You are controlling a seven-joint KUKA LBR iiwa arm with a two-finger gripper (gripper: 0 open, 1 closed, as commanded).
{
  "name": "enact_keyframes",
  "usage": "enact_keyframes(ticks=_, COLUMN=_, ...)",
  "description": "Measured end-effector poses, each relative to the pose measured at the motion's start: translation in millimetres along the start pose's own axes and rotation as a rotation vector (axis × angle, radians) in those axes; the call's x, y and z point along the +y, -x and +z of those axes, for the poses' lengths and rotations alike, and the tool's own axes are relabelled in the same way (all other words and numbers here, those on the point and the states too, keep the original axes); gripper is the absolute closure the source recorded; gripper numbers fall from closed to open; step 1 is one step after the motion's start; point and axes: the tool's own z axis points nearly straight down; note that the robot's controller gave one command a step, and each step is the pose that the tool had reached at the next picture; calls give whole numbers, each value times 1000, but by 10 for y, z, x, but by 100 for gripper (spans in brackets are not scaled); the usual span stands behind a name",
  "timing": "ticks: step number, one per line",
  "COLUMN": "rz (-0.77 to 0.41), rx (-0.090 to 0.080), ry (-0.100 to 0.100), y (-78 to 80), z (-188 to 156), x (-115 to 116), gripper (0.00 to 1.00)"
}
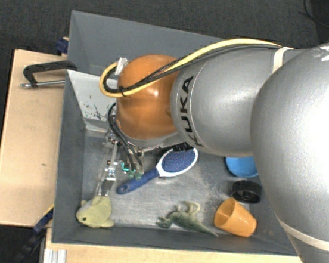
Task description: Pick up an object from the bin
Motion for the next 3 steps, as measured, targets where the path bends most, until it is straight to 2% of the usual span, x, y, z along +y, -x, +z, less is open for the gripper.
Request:
enact_keyframes(ticks=1, rz=-438, rx=-25, ry=1, y=-352, z=644, x=-6, gripper=0)
enact_keyframes(ticks=2, rz=-503, rx=-18, ry=-5, y=-104, z=377, x=-852, gripper=0)
enact_keyframes(ticks=3, rz=-754, rx=-16, ry=-2, y=315, z=389, x=-930, gripper=0)
